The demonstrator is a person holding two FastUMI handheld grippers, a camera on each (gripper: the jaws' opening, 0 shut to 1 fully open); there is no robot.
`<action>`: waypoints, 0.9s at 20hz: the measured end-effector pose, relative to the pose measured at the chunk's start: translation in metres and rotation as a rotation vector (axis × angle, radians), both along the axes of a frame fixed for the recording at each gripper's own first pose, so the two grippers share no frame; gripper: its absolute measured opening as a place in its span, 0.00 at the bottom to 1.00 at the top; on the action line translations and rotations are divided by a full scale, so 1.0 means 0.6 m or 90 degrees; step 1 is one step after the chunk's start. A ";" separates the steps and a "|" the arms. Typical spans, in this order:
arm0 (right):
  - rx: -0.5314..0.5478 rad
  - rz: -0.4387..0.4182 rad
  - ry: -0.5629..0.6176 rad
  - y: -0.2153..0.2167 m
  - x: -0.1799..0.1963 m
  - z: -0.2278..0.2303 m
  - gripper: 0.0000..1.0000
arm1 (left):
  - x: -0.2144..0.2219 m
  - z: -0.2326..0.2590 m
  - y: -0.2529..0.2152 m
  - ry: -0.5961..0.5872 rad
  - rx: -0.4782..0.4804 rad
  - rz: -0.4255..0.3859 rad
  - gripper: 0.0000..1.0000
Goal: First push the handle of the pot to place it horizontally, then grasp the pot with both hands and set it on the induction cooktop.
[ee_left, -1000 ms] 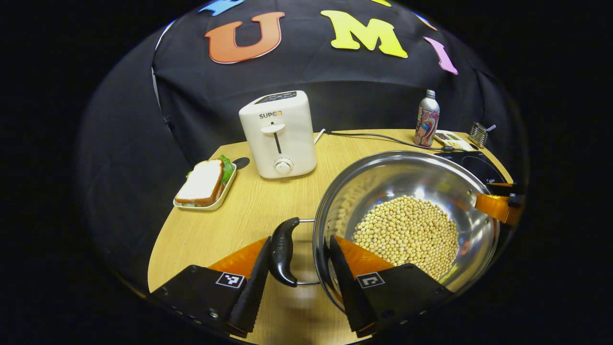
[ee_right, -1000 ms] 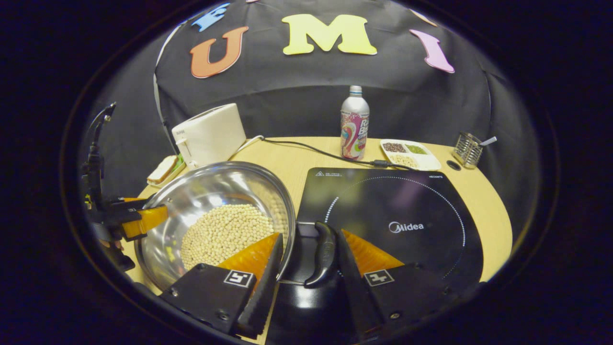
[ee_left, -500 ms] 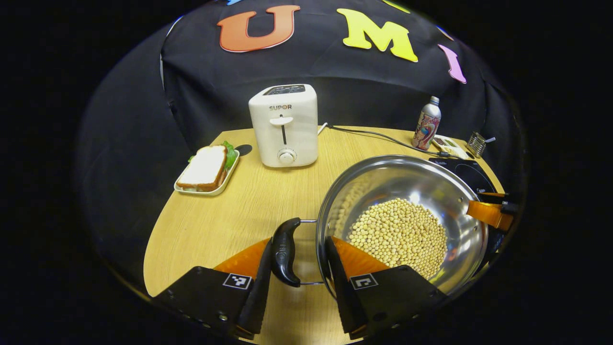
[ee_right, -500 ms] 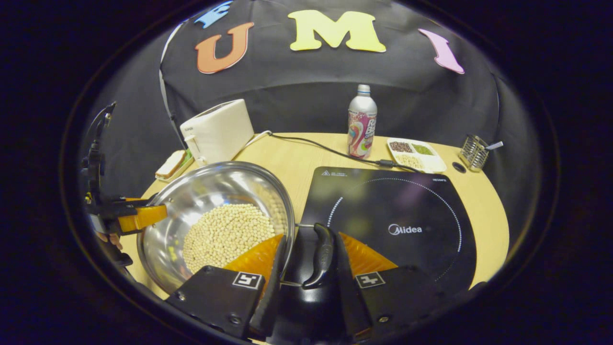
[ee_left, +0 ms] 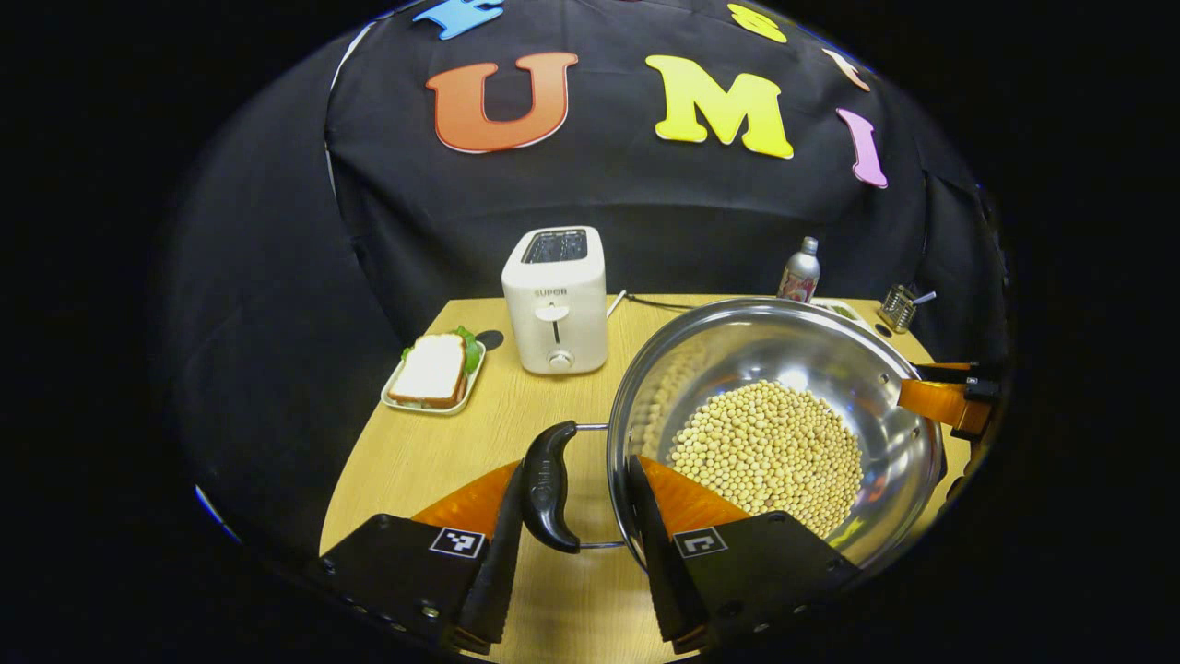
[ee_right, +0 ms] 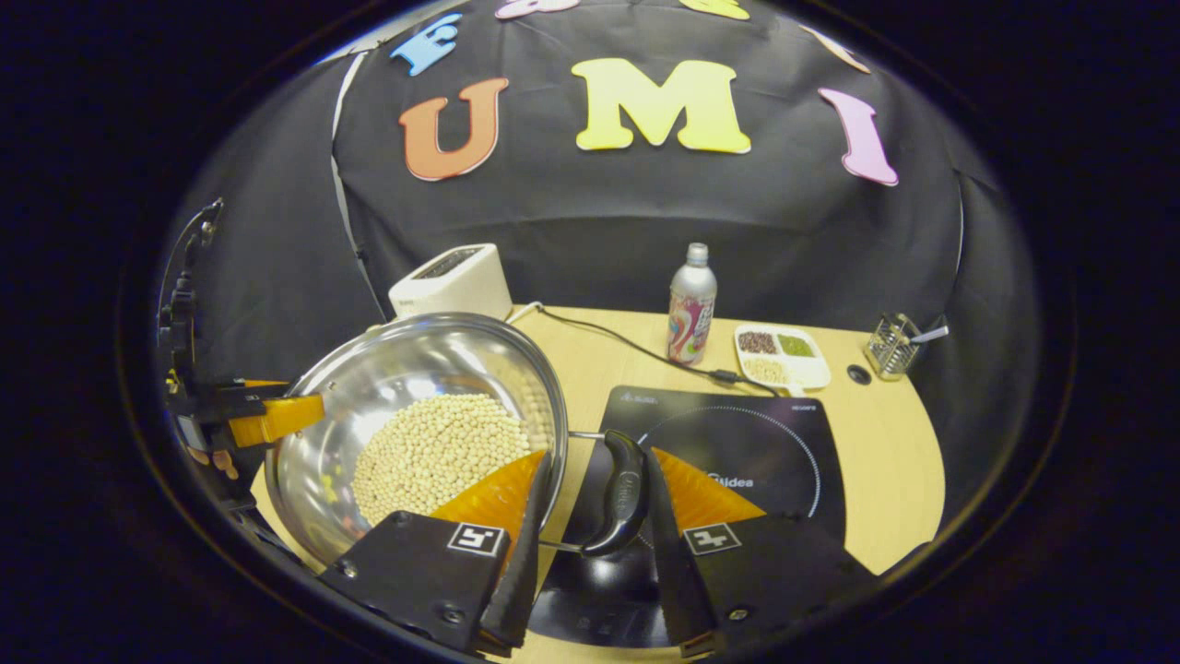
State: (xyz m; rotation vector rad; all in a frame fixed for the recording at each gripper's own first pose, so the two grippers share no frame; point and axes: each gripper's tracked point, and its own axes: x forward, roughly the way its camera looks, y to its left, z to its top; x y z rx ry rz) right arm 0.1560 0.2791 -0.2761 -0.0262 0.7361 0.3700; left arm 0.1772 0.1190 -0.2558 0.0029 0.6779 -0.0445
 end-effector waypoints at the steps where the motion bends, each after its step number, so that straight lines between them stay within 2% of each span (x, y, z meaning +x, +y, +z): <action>1: -0.001 0.000 -0.009 -0.008 0.002 0.021 0.55 | 0.003 0.025 -0.006 -0.019 0.002 -0.005 0.59; 7: -0.003 -0.016 -0.050 -0.071 0.018 0.113 0.57 | 0.013 0.095 -0.062 -0.043 -0.007 -0.020 0.59; 9: -0.005 -0.022 -0.059 -0.101 0.027 0.126 0.54 | 0.021 0.112 -0.092 -0.050 0.003 -0.030 0.59; 12: 0.004 -0.034 -0.063 -0.151 0.038 0.136 0.57 | 0.031 0.131 -0.141 -0.056 0.020 -0.046 0.59; 17: 0.015 -0.050 -0.058 -0.244 0.062 0.141 0.54 | 0.048 0.154 -0.232 -0.074 0.028 -0.063 0.59; 18: 0.014 -0.054 -0.061 -0.261 0.067 0.143 0.59 | 0.051 0.152 -0.250 -0.074 0.023 -0.065 0.59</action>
